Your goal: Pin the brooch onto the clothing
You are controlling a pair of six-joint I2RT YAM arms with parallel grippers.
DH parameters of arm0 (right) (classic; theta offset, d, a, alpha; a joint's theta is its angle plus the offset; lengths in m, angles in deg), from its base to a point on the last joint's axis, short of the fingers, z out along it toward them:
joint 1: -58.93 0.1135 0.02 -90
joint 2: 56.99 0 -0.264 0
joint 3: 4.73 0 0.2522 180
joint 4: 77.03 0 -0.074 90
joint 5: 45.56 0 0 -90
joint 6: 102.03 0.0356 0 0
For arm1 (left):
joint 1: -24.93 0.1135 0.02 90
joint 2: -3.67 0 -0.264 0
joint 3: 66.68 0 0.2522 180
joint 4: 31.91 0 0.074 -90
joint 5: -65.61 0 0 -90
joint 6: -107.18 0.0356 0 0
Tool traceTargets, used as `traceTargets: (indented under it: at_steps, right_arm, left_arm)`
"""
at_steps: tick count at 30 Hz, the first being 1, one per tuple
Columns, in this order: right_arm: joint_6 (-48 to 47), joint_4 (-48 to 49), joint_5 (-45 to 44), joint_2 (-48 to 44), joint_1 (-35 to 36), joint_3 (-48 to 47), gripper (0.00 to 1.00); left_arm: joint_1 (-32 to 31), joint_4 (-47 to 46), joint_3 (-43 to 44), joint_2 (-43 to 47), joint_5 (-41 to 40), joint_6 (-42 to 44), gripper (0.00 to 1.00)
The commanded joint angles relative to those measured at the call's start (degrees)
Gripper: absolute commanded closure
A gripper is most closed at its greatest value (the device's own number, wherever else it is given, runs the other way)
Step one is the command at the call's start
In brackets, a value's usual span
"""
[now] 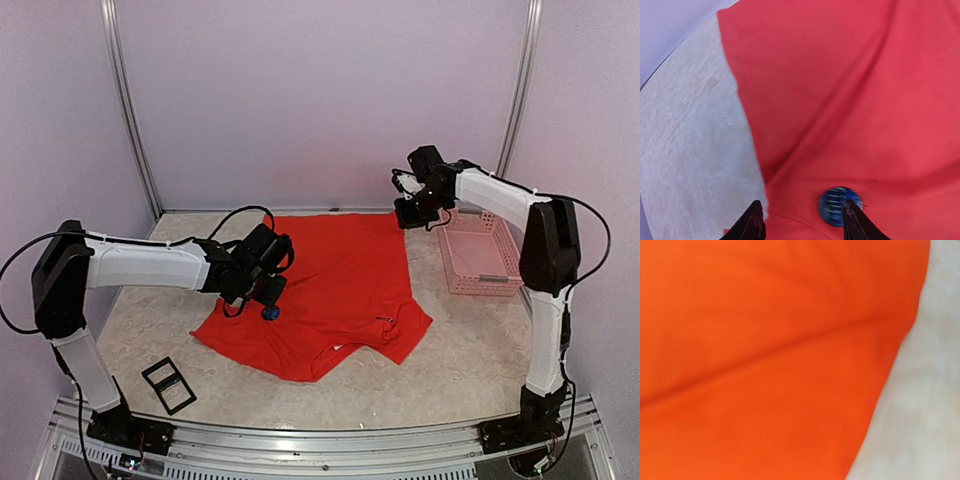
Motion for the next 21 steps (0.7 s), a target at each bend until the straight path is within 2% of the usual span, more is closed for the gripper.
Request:
traceTargets:
  at_steps: [1, 3, 4, 6, 8, 13, 17, 21]
  right_arm:
    - [4.35, -2.96, -0.38, -17.31, 3.66, 21.6, 0.98]
    - [6.98, -2.46, 1.16, -24.64, 5.52, 32.13, 0.91]
    - [8.24, -2.32, 1.61, -28.09, 6.69, 36.44, 0.84]
    - [10.13, -1.45, 2.56, -33.36, 10.21, 45.2, 0.7]
    - [11.87, 0.12, 3.51, -36.74, 13.42, 51.04, 0.6]
    - [16.2, 4.92, 4.35, -38.19, 19.31, 58.27, 0.54]
    - [16.74, 7.14, 4.14, -36.56, 23.79, 60.51, 0.51]
    - [16.09, 10.04, 3.19, -33.16, 24.45, 62.43, 0.52]
  left_arm:
    - [-12.88, 0.9, -4.46, 7.02, 8.01, -5.65, 0.53]
    - [-16.39, 0.99, -6.77, 7.64, 11.16, -12.19, 0.53]
    - [-18.2, 0.46, -7.78, 7.83, 12.17, -14.16, 0.5]
    - [-21.38, -1.57, -9.42, 7.86, 13.86, -16.06, 0.4]
    - [-23.54, -4.4, -10.31, 6.82, 14.67, -15.73, 0.34]
    - [-24.14, -3.05, -7.28, -0.04, 13.07, -12.64, 0.32]
    - [-24.09, -2.04, -8.7, -1.9, 12.87, -12.89, 0.37]
    - [-24.12, -2.23, -10.51, -2.29, 12.18, -13.68, 0.55]
